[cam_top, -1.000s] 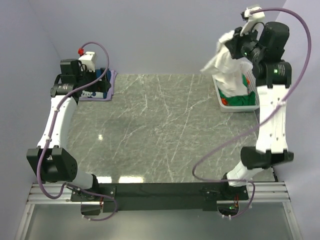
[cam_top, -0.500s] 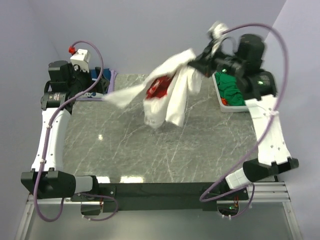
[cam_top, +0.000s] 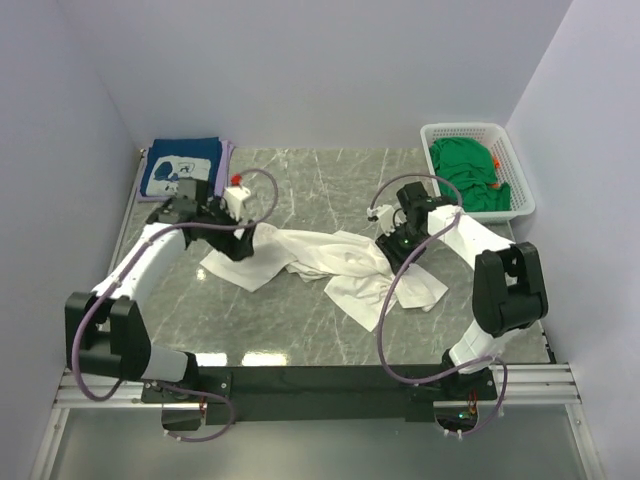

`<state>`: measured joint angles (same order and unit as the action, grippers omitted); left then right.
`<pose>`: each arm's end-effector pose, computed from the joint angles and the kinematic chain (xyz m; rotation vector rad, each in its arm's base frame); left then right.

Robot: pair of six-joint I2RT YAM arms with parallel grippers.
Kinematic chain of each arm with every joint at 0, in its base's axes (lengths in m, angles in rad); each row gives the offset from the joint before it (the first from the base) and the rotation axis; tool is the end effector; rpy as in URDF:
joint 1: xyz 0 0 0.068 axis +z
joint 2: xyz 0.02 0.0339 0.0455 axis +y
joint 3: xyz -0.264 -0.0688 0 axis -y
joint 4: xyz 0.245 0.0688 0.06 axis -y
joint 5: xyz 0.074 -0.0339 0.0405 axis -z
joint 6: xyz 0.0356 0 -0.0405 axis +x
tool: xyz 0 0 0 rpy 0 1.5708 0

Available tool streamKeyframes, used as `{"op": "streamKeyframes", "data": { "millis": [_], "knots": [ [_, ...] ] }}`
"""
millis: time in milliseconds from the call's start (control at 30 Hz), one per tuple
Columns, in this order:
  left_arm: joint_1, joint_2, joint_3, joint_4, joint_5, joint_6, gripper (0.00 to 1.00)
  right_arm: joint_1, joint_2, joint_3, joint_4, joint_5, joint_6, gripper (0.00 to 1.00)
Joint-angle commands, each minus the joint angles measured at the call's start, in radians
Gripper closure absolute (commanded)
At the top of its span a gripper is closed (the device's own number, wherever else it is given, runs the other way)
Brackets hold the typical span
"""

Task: Fold and stack the t-shirts
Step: Flatten the tshirt out

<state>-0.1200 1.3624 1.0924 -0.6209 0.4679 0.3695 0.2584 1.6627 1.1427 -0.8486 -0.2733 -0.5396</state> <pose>0.2800 -0.0499 0.2820 0.7702 2.2573 -0.4574 0.2957 0.0881 0.2006 -1.1573 2.6413 0.3516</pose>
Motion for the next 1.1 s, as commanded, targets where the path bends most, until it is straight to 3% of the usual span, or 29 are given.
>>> {"op": "streamKeyframes", "data": {
  "millis": [0,100,300,400,433,633,667,700,767,833,933,967,1000,1067],
  "knots": [
    [-0.032,0.035,-0.084,0.054,-0.075,0.053,0.1,-0.008,-0.081,0.045,0.071,0.1,0.003,0.46],
    [-0.032,0.098,-0.098,0.091,-0.143,0.014,0.09,-0.008,-0.122,0.074,0.051,0.043,0.041,0.23],
    [-0.059,0.227,-0.108,0.128,-0.254,0.065,0.1,-0.008,-0.109,0.075,-0.023,-0.014,0.056,0.21],
    [-0.064,0.276,-0.118,0.131,-0.293,0.088,0.17,-0.008,-0.113,0.037,-0.05,0.005,0.05,0.21],
    [-0.064,0.283,-0.12,0.132,-0.32,0.091,0.21,-0.008,-0.113,0.019,-0.066,0.012,0.052,0.21],
    [-0.064,0.316,-0.088,0.064,-0.29,0.063,0.66,-0.008,-0.161,-0.046,-0.127,0.039,0.041,0.23],
    [-0.063,0.32,-0.072,0.043,-0.269,0.043,0.82,-0.008,-0.17,-0.052,-0.136,0.037,0.038,0.23],
    [-0.061,0.322,-0.063,0.032,-0.258,0.033,0.89,-0.007,-0.181,-0.058,-0.147,0.033,0.036,0.23],
    [-0.047,0.32,-0.033,0.007,-0.215,0.016,0.99,-0.002,-0.184,-0.078,-0.155,0.035,0.049,0.23],
    [-0.032,0.316,-0.009,-0.026,-0.177,-0.007,0.99,0.002,-0.167,-0.11,-0.115,0.055,0.061,0.23],
    [0.032,0.32,0.075,-0.08,-0.091,-0.038,0.99,0.002,-0.095,-0.121,-0.035,0.137,0.059,0.41],
    [0.078,0.342,0.148,-0.098,-0.072,-0.049,0.99,0.001,-0.072,-0.104,-0.027,0.154,0.061,0.59],
    [0.103,0.355,0.191,-0.124,-0.014,-0.064,0.99,0.001,-0.035,-0.08,-0.023,0.158,0.064,0.66],
    [0.178,0.398,0.327,-0.181,0.037,-0.081,0.99,-0.004,-0.008,0.02,-0.018,0.157,0.072,0.95]
  ]
}}
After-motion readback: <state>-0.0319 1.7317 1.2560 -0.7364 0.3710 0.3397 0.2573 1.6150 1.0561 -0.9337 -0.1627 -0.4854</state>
